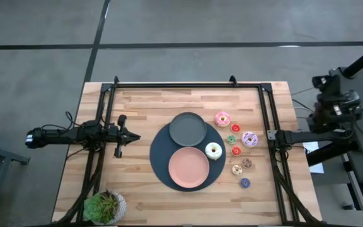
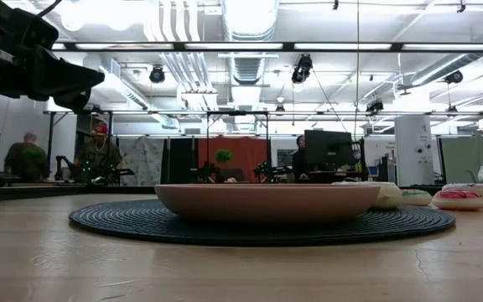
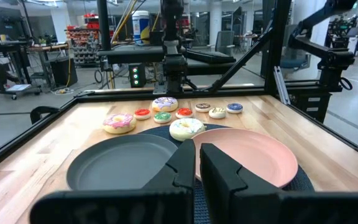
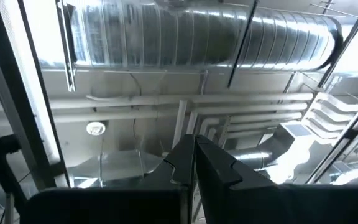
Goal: Pick & Place donuts
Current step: Put the big pink doughnut into the gray plate
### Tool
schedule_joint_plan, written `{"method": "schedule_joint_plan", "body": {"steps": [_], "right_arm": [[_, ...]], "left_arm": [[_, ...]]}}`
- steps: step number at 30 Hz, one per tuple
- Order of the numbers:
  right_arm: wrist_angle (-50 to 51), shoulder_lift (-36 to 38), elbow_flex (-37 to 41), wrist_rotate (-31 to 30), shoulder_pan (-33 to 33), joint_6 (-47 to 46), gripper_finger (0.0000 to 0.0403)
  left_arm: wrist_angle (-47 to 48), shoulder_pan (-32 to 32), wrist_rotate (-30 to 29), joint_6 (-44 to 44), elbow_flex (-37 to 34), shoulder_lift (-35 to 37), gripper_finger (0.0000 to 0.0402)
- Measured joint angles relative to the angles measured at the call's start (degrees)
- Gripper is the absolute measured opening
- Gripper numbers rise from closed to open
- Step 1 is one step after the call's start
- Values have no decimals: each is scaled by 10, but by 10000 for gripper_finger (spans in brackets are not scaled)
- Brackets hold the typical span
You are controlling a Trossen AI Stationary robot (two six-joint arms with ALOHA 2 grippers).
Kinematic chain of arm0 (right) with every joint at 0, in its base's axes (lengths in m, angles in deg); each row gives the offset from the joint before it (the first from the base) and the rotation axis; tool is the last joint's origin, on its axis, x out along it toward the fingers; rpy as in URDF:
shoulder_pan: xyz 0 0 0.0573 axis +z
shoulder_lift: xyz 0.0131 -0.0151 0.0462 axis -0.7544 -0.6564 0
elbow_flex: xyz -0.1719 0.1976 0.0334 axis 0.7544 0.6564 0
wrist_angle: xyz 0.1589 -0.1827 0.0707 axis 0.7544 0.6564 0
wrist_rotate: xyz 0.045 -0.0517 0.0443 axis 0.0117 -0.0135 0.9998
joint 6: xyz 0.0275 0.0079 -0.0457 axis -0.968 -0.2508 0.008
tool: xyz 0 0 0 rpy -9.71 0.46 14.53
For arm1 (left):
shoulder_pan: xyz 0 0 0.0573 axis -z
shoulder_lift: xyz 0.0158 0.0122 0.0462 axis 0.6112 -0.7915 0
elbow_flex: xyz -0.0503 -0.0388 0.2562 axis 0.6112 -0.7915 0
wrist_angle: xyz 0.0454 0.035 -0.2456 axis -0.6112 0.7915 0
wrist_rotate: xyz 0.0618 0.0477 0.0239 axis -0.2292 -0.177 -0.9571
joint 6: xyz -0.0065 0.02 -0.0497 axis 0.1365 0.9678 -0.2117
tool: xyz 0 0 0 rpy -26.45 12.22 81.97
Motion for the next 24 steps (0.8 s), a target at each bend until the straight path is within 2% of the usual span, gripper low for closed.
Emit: {"method": "schedule_joint_plan", "body": {"steps": [10, 24], "right_arm": [[175, -122, -189, -1, 0, -35, 9], [528, -283, -457, -1, 0, -21, 9]], "left_arm": [[0, 0, 0, 0, 0, 0, 0], [0, 0, 0, 0, 0, 0, 0]]}}
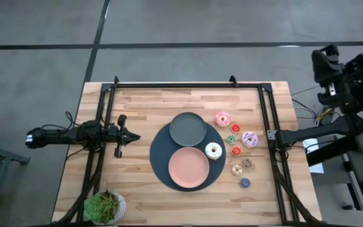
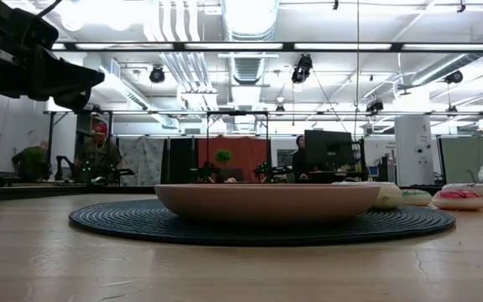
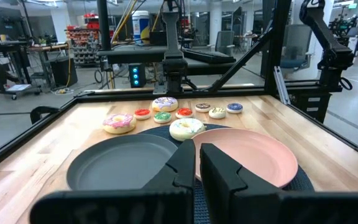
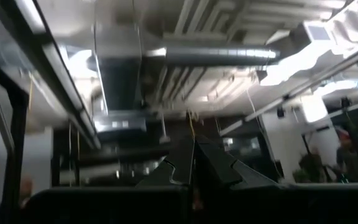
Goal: Pick & Place donuts
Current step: Put the big pink doughnut into the gray plate
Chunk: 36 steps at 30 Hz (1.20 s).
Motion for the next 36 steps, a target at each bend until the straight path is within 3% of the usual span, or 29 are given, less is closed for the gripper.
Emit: {"method": "schedule_joint_plan", "body": {"steps": [7, 15, 36], "right_arm": [[162, -58, -101, 0, 0, -14, 9], [323, -99, -166, 0, 0, -23, 9], [599, -133, -190, 0, 0, -77, 9]], "left_arm": [[0, 0, 0, 0, 0, 0, 0], [0, 0, 0, 0, 0, 0, 0], [0, 0, 0, 0, 0, 0, 0]]}}
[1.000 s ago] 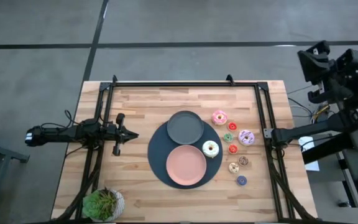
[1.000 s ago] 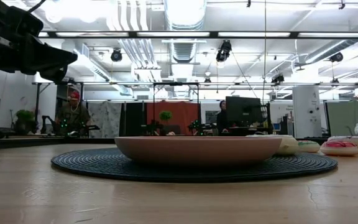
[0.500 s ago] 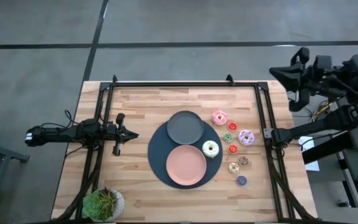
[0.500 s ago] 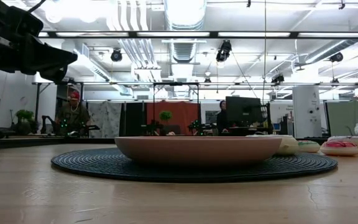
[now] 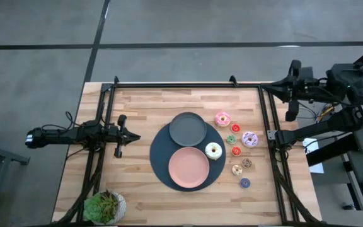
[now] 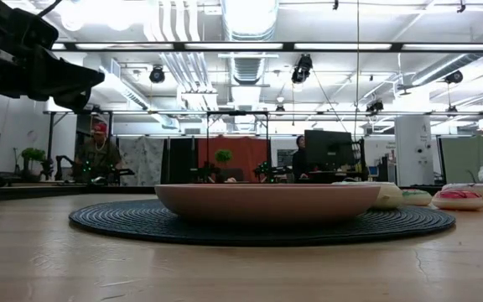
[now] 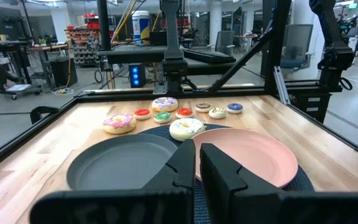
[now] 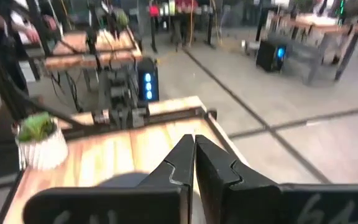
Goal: Pick & Place donuts
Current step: Put the big pink doughnut into the gray plate
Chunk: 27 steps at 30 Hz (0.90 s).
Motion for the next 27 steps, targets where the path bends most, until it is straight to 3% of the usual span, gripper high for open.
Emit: {"method": "schedule_joint_plan", "body": {"steps": [13, 27], "right_arm": [[134, -64, 1, 0, 0, 12, 9], [141, -149, 1, 0, -1, 93, 9]], "left_arm": [[0, 0, 0, 0, 0, 0, 0], [0, 0, 0, 0, 0, 0, 0]]}}
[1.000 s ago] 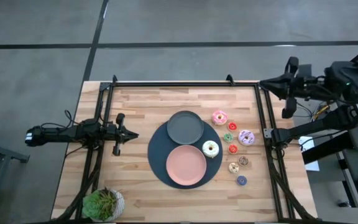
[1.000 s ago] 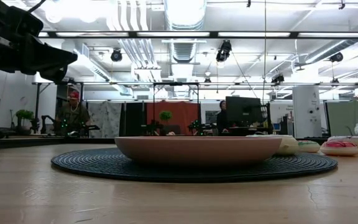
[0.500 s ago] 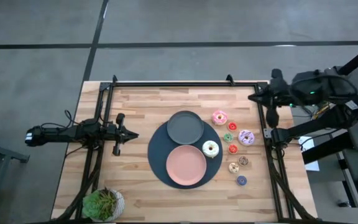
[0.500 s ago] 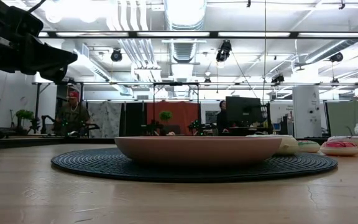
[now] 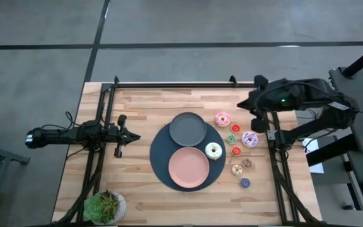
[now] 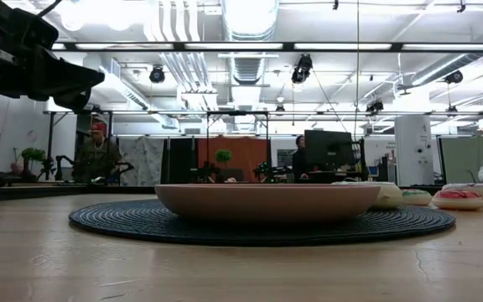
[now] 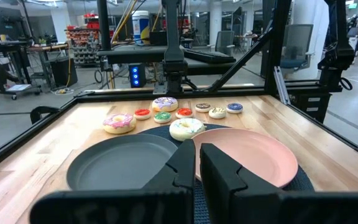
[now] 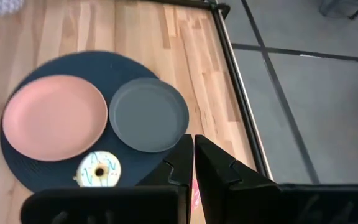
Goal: Pick & Place donuts
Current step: Put the big pink doughnut into the gray plate
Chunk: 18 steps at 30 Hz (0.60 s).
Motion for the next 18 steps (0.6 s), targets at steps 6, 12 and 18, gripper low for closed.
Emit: {"method": "schedule_joint_plan", "body": {"steps": [6, 12, 18], "right_arm": [[8, -23, 6, 1, -25, 8, 9], [22, -51, 19, 1, -82, 36, 9], [19, -90, 34, 2, -137, 64, 9]], "left_arm": [[0, 0, 0, 0, 0, 0, 0], [0, 0, 0, 0, 0, 0, 0], [0, 0, 0, 0, 0, 0, 0]]}}
